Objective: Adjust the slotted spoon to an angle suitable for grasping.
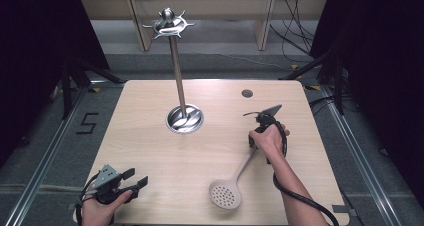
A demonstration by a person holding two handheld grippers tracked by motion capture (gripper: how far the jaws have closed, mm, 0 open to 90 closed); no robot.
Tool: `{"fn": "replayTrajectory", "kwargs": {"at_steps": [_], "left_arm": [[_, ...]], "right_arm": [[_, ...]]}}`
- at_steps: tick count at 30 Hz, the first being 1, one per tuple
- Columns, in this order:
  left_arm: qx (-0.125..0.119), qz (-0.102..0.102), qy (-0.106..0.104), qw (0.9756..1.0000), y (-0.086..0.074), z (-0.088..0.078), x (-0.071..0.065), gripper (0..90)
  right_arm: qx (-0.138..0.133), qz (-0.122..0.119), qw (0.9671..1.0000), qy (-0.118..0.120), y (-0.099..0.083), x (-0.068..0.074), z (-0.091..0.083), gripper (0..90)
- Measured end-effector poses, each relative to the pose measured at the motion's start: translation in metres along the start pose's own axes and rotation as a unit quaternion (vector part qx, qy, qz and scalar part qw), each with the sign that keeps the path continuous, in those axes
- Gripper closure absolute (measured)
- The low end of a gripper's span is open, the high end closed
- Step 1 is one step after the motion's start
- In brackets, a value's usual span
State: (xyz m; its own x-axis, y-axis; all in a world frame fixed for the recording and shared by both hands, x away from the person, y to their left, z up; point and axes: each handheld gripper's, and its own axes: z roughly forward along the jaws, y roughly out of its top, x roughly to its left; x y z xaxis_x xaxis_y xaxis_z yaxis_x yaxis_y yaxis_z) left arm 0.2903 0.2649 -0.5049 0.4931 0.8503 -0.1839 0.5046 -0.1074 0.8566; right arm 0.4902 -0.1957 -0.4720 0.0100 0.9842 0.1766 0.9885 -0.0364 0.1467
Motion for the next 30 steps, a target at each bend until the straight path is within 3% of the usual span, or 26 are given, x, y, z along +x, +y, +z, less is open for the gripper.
{"fn": "replayTrajectory", "kwargs": {"at_steps": [4,5,8,9,14,15,16,17,18,19,24,25,27,28,30], "left_arm": [[0.0,0.0,0.0,1.0,0.0,-0.0001,0.0,35.2],[0.0,0.0,0.0,1.0,0.0,-0.0001,0.0,35.2],[0.0,-0.001,0.001,1.0,0.0,-0.0002,0.0,35.2],[0.0,-0.001,0.001,1.0,-0.0001,-0.0004,0.0,35.2],[0.002,-0.001,0.003,1.0,0.0001,-0.0007,-0.0002,35.3],[0.0,0.0,0.001,1.0,0.0,-0.0004,0.0,35.2],[0.0,0.0,0.001,1.0,0.0,-0.0004,0.0,35.2],[0.0,-0.001,0.0,1.0,0.0,-0.0004,0.0001,35.2],[0.0,0.0,0.002,1.0,0.0,-0.0005,0.0001,35.2],[0.002,0.0,0.003,1.0,0.0,-0.0007,-0.0001,35.3],[-0.001,0.0,-0.001,1.0,0.0002,-0.0006,0.0003,35.3],[-0.002,0.0,-0.001,1.0,0.0002,-0.0006,0.0003,35.3],[-0.003,0.0,-0.002,1.0,0.0,-0.0004,0.0005,35.4],[-0.003,0.0,-0.002,1.0,0.0,-0.0004,0.0005,35.4],[-0.003,-0.001,-0.002,1.0,0.0,-0.0003,0.0004,35.4]], "right_arm": [[-0.002,0.002,1.0,0.007,-0.0004,0.0012,0.0004,55.9],[0.003,-0.018,0.9998,0.005,-0.0002,-0.0012,0.0002,56.8],[0.006,-0.009,0.9999,0.009,0.0,0.0013,0.0007,59.6],[0.012,-0.03,0.9994,0.009,-0.0007,-0.0007,0.0003,61.2],[0.02,-0.029,0.9993,0.011,-0.001,0.0013,-0.0006,63.5],[0.018,-0.012,0.9996,0.017,-0.0011,0.0051,0.0,64.7],[0.018,-0.012,0.9996,0.017,-0.0011,0.0051,0.0,64.7],[0.004,-0.044,0.9989,0.014,-0.0004,0.0011,0.002,65.2],[-0.013,-0.055,0.9983,0.014,-0.0013,0.0005,0.0045,66.0],[0.002,-0.067,0.9976,0.017,-0.0005,-0.0002,0.0028,66.8],[0.002,-0.079,0.9968,0.016,-0.0008,-0.0004,0.0028,68.0],[0.006,-0.075,0.9971,0.015,-0.0006,0.0001,0.0026,68.3],[0.03,-0.031,0.9988,0.022,-0.0017,0.0067,-0.0002,68.6],[0.022,-0.04,0.9988,0.019,-0.0019,0.0059,0.0008,68.7],[0.024,-0.031,0.999,0.022,-0.0022,0.0072,0.001,68.8]]}}
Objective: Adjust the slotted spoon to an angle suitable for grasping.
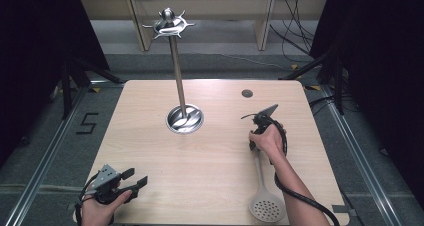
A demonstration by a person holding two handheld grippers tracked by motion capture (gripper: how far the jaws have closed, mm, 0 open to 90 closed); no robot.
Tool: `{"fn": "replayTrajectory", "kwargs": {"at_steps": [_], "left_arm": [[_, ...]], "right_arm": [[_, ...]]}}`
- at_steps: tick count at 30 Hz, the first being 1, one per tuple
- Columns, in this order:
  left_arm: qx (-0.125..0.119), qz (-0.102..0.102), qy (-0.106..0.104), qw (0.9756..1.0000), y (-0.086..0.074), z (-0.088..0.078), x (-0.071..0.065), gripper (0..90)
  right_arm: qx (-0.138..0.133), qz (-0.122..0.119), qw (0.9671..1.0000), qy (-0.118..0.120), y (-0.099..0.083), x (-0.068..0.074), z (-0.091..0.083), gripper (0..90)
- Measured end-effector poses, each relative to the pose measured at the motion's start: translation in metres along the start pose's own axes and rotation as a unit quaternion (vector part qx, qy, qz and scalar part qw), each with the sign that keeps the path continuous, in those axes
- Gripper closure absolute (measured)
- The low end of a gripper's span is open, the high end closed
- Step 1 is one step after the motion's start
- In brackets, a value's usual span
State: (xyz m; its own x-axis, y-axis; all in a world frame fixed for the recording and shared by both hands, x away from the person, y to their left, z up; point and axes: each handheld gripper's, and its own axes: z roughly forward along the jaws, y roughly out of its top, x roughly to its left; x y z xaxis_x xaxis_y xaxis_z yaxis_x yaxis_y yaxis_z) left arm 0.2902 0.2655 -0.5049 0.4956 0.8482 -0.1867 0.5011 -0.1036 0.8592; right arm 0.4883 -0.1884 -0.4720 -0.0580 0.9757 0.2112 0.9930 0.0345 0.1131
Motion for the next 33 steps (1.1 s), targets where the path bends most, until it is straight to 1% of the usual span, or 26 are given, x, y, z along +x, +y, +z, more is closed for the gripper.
{"fn": "replayTrajectory", "kwargs": {"at_steps": [1,3,4,5,6,7,8,9,12,13,14,15,16,17,18,19,20,21,22,24,26,27,28,29,30,33], "left_arm": [[0.0,0.0,0.0,1.0,0.0,0.0,0.0,35.4],[0.0,0.0,0.0,1.0,0.0,0.0,0.0,35.4],[-0.001,0.0,0.0,1.0,0.0,0.0,0.0,35.4],[-0.001,0.0,0.0,1.0,0.0,0.0,0.0,35.3],[-0.002,-0.001,0.0,1.0,0.0,0.0,0.0,35.4],[-0.002,-0.001,0.0,1.0,0.0,0.0,0.0,35.4],[-0.002,0.0,0.0,1.0,0.0,0.0,0.0,35.4],[-0.002,0.0,-0.001,1.0,0.0,0.0,0.0,35.4],[-0.002,0.0,-0.001,1.0,0.0,0.0,0.0,35.4],[-0.002,0.0,-0.001,1.0,0.0,0.0,0.0,35.3],[-0.002,0.0,-0.001,1.0,0.0,0.0,0.0,35.4],[-0.002,0.0,-0.001,1.0,0.0,0.0,0.0,35.4],[-0.002,0.0,-0.001,1.0,0.0,0.0,0.0,35.3],[-0.003,0.0,0.0,1.0,0.0,0.0,0.0,35.4],[-0.001,0.0,0.003,1.0,0.0,-0.001,0.0,35.4],[-0.003,-0.003,-0.001,1.0,0.0,0.0,0.0,35.4],[-0.003,-0.002,-0.001,1.0,0.0,0.0,0.0,35.4],[-0.001,0.0,0.001,1.0,0.0,0.0,0.0,35.4],[-0.001,0.0,0.0,1.0,0.0,0.0,0.0,35.3],[-0.001,0.0,0.0,1.0,0.0,0.0,0.0,35.4],[-0.001,0.0,0.0,1.0,0.0,0.0,0.0,35.3],[-0.001,-0.001,0.001,1.0,0.0,0.0,0.0,35.4],[-0.001,0.0,0.001,1.0,0.0,0.0,0.0,35.4],[0.001,0.001,0.001,1.0,0.0,0.0,0.0,35.3],[0.001,0.001,0.001,1.0,0.0,0.0,0.0,35.4],[0.001,0.001,0.002,1.0,0.0,-0.001,0.0,35.3]], "right_arm": [[-0.008,-0.049,0.9987,-0.003,0.001,-0.005,0.001,69.2],[-0.012,-0.051,0.9986,-0.005,0.001,-0.004,0.002,69.2],[-0.012,-0.062,0.998,0.003,0.0,-0.004,0.002,69.3],[-0.011,-0.061,0.998,-0.003,0.0,-0.001,0.002,69.3],[-0.014,-0.081,0.9966,-0.004,0.0,0.0,0.003,69.4],[-0.019,-0.072,0.9972,-0.002,-0.001,0.002,0.004,69.4],[-0.019,-0.072,0.9972,-0.002,-0.001,0.002,0.004,69.4],[-0.008,-0.079,0.9968,-0.002,0.0,0.002,0.003,69.5],[-0.02,-0.095,0.9952,0.004,-0.002,0.002,0.004,69.5],[-0.01,-0.096,0.9954,0.004,-0.001,0.003,0.003,69.5],[-0.004,-0.083,0.9965,0.006,-0.002,0.005,0.003,69.5],[-0.013,-0.1,0.9949,0.006,-0.002,0.003,0.004,69.6],[-0.015,-0.106,0.9942,0.01,-0.002,0.004,0.004,69.6],[-0.029,-0.11,0.9935,0.01,-0.004,0.006,0.004,69.6],[-0.029,-0.11,0.9935,0.01,-0.004,0.006,0.004,69.6],[-0.029,-0.123,0.9919,0.014,-0.005,0.007,0.001,69.6],[-0.029,-0.123,0.9919,0.014,-0.005,0.007,0.001,69.6],[-0.04,-0.127,0.991,0.018,-0.006,0.007,0.001,69.5],[-0.028,-0.123,0.9919,0.015,-0.007,0.009,-0.003,69.5],[-0.032,-0.132,0.9905,0.024,-0.008,0.01,-0.006,69.5],[-0.042,-0.139,0.9891,0.026,-0.01,0.011,-0.01,69.5],[-0.048,-0.149,0.9873,0.023,-0.012,0.011,-0.014,69.5],[-0.048,-0.149,0.9873,0.023,-0.012,0.011,-0.014,69.5],[-0.062,-0.158,0.9849,0.032,-0.014,0.011,-0.019,69.5],[-0.062,-0.158,0.9849,0.032,-0.014,0.011,-0.019,69.5],[-0.073,-0.176,0.9809,0.039,-0.019,0.012,-0.027,69.5]]}}
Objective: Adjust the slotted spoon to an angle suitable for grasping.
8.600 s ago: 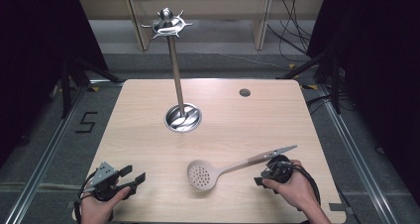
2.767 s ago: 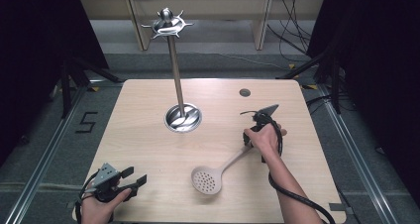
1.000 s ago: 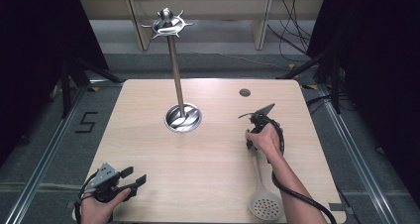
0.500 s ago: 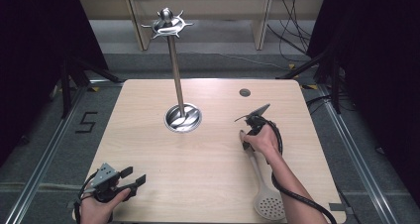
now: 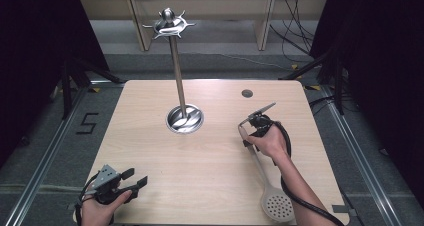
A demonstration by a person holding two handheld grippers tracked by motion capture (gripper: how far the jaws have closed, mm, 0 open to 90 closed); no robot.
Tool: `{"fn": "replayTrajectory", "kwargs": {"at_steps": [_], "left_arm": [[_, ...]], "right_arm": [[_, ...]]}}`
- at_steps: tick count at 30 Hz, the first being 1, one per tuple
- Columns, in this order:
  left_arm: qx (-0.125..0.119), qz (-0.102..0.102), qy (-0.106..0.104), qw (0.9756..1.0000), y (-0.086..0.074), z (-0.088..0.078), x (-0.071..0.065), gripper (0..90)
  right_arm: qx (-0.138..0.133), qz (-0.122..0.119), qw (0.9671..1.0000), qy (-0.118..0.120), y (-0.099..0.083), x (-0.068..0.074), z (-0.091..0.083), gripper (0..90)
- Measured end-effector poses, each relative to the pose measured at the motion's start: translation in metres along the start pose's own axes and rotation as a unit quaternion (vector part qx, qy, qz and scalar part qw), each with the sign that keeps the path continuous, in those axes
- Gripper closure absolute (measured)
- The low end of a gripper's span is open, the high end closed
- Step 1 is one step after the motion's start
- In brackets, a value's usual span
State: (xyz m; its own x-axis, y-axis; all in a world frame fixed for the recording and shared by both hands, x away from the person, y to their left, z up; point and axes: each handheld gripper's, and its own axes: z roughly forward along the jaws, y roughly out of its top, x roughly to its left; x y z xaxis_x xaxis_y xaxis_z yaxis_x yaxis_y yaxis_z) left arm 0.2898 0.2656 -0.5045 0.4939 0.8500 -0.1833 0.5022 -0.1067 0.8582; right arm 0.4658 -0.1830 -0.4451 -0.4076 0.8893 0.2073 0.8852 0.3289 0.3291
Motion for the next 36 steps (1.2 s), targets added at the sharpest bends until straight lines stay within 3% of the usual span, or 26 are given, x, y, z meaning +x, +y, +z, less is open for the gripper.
{"fn": "replayTrajectory", "kwargs": {"at_steps": [2,5,6,9,14,18,22,27,28,31,32,36], "left_arm": [[0.0,0.0,0.0,1.0,0.0,0.0,0.0,35.4],[-0.001,-0.001,-0.001,1.0,0.0,0.0,0.0,35.4],[-0.001,-0.002,-0.001,1.0,0.0,0.0,0.0,35.3],[-0.001,-0.002,0.0,1.0,0.0,0.0,0.0,35.3],[0.0,-0.002,0.001,1.0,0.0,0.0,0.001,35.4],[0.003,-0.003,0.001,1.0,0.0,0.002,0.0,35.4],[0.0,-0.003,0.0,1.0,0.0,0.004,-0.001,35.3],[0.004,-0.006,0.006,1.0,0.001,0.004,0.0,35.3],[0.0,-0.007,0.004,1.0,0.001,0.005,0.0,35.4],[0.003,-0.005,0.006,1.0,0.001,0.006,0.0,35.4],[0.001,-0.008,0.002,1.0,0.001,0.007,0.0,35.3],[0.003,-0.007,-0.001,1.0,0.0,0.008,-0.001,35.3]], "right_arm": [[0.0,0.002,1.0,-0.002,0.0,0.001,-0.002,69.5],[-0.011,-0.013,0.9998,0.004,-0.003,0.003,-0.007,69.5],[-0.032,-0.047,0.9983,0.012,-0.004,0.001,-0.009,69.5],[-0.041,-0.057,0.9974,0.014,-0.006,0.004,-0.016,69.6],[-0.069,-0.053,0.996,0.018,-0.014,0.005,-0.033,69.6],[-0.104,-0.064,0.9917,0.041,-0.022,-0.004,-0.048,69.6],[-0.129,-0.066,0.9887,0.037,-0.029,-0.009,-0.061,69.6],[-0.152,-0.039,0.987,0.034,-0.039,-0.01,-0.075,69.7],[-0.162,-0.042,0.9853,0.033,-0.041,-0.011,-0.075,69.7],[-0.164,-0.045,0.9848,0.036,-0.045,-0.013,-0.087,69.8],[-0.187,-0.062,0.9796,0.04,-0.048,-0.015,-0.094,69.8],[-0.193,-0.064,0.9783,0.039,-0.051,-0.016,-0.102,69.8]]}}
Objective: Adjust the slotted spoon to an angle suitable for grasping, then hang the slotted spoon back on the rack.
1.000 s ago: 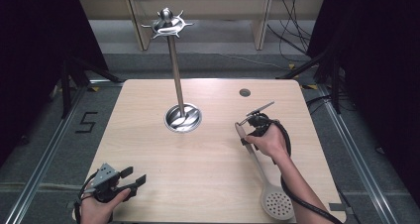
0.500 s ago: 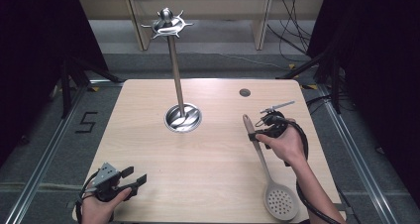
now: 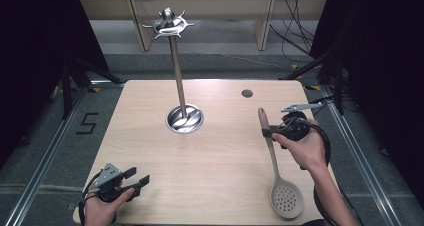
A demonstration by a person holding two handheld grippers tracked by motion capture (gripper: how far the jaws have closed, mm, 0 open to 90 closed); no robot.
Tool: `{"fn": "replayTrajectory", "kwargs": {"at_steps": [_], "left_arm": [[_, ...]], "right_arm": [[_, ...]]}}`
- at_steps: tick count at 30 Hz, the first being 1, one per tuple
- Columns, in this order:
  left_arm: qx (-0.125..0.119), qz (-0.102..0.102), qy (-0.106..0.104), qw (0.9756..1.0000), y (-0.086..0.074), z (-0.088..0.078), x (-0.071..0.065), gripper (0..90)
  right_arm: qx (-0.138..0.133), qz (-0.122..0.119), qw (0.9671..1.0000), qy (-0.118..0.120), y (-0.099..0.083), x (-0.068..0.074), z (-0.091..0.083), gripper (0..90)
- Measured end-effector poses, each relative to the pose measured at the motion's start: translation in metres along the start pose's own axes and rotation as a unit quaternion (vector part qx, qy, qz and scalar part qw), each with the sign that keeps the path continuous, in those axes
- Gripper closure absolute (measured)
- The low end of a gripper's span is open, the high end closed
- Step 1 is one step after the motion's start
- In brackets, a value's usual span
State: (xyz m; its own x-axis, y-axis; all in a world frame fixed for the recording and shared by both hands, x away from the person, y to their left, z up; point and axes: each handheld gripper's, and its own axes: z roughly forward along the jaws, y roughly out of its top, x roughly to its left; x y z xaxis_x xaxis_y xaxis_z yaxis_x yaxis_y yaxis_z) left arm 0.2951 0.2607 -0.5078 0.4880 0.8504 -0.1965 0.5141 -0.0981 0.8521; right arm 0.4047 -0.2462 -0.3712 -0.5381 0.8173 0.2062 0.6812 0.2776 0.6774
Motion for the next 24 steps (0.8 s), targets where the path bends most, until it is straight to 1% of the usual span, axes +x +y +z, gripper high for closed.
{"fn": "replayTrajectory", "kwargs": {"at_steps": [1,2,3,4,5,6,7,8,9,10,11,12,14,15,16,17,18,19,20,21,22,23,24], "left_arm": [[0.0,-0.001,0.0,1.0,0.0,-0.001,-0.001,35.4],[0.0,0.0,0.0,1.0,0.0,-0.001,0.0,35.4],[-0.002,0.004,0.0,1.0,0.0,-0.002,0.0,35.4],[-0.003,0.001,0.001,1.0,-0.001,-0.003,0.0,35.4],[-0.003,0.003,0.004,1.0,-0.001,-0.004,0.0,35.4],[-0.005,-0.001,0.004,1.0,-0.001,-0.005,0.0,35.4],[-0.004,-0.001,0.009,1.0,-0.001,-0.006,0.001,35.4],[-0.009,-0.002,0.007,0.9999,-0.002,-0.006,0.002,35.4],[-0.01,-0.005,0.007,0.9999,-0.002,-0.006,0.002,35.4],[-0.011,-0.005,0.008,0.9999,-0.002,-0.006,0.002,35.4],[-0.009,-0.003,0.009,0.9999,-0.002,-0.006,0.002,35.4],[-0.008,-0.007,0.006,0.9999,-0.002,-0.005,0.002,35.3],[-0.005,-0.007,0.011,0.9999,-0.001,-0.004,0.001,35.4],[-0.007,-0.01,0.009,0.9999,-0.002,-0.003,0.001,35.3],[-0.005,-0.012,0.008,0.9999,-0.001,-0.003,0.001,35.4],[-0.006,-0.007,0.01,0.9999,-0.001,-0.002,0.001,35.4],[-0.006,-0.006,0.009,0.9999,-0.001,-0.002,0.001,35.4],[-0.004,-0.005,0.01,0.9999,-0.001,-0.003,0.001,35.3],[-0.005,-0.01,0.009,0.9999,-0.002,-0.003,0.001,35.3],[-0.007,-0.012,0.012,0.9998,-0.002,-0.004,0.001,35.3],[-0.01,-0.007,0.009,0.9999,-0.002,-0.005,0.002,35.3],[-0.01,-0.008,0.012,0.9999,-0.002,-0.007,0.001,35.3],[-0.013,-0.008,0.011,0.9998,-0.003,-0.008,0.002,35.3]], "right_arm": [[-0.008,0.019,0.9998,0.001,-0.001,0.004,-0.003,69.8],[-0.017,0.011,0.9998,-0.001,-0.001,0.003,-0.007,69.8],[-0.017,0.011,0.9998,-0.001,-0.001,0.003,-0.007,69.8],[-0.017,-0.001,0.9998,-0.005,-0.001,0.001,-0.01,69.8],[-0.03,-0.013,0.9995,-0.002,-0.002,-0.001,-0.01,69.8],[-0.032,-0.012,0.9994,-0.001,-0.002,0.0,-0.012,69.8],[-0.027,0.001,0.9996,-0.002,-0.002,0.003,-0.015,69.8],[-0.032,-0.013,0.9994,-0.003,-0.001,0.002,-0.016,69.8],[-0.031,-0.011,0.9994,-0.007,-0.001,0.003,-0.018,69.8],[-0.034,0.002,0.9994,0.002,-0.001,0.006,-0.019,69.8],[-0.034,-0.01,0.9994,0.001,0.0,0.006,-0.021,69.8],[-0.046,-0.019,0.9988,0.004,0.002,0.007,-0.023,69.9],[-0.044,-0.023,0.9987,0.001,0.003,0.007,-0.024,69.8],[-0.048,-0.026,0.9985,0.008,0.005,0.008,-0.026,69.9],[-0.055,-0.025,0.9982,0.009,0.006,0.009,-0.027,69.9],[-0.053,-0.033,0.9981,0.005,0.008,0.009,-0.03,69.9],[-0.059,-0.039,0.9974,0.006,0.01,0.009,-0.031,69.8],[-0.062,-0.028,0.9976,0.01,0.011,0.01,-0.032,69.9],[-0.063,-0.042,0.9971,0.004,0.012,0.009,-0.033,69.9],[-0.067,-0.035,0.9971,0.009,0.013,0.01,-0.033,69.9],[-0.076,-0.037,0.9964,0.005,0.014,0.011,-0.033,69.9],[-0.088,-0.038,0.9953,0.006,0.014,0.011,-0.031,69.9],[-0.077,-0.04,0.9962,0.01,0.016,0.012,-0.034,69.9]]}}
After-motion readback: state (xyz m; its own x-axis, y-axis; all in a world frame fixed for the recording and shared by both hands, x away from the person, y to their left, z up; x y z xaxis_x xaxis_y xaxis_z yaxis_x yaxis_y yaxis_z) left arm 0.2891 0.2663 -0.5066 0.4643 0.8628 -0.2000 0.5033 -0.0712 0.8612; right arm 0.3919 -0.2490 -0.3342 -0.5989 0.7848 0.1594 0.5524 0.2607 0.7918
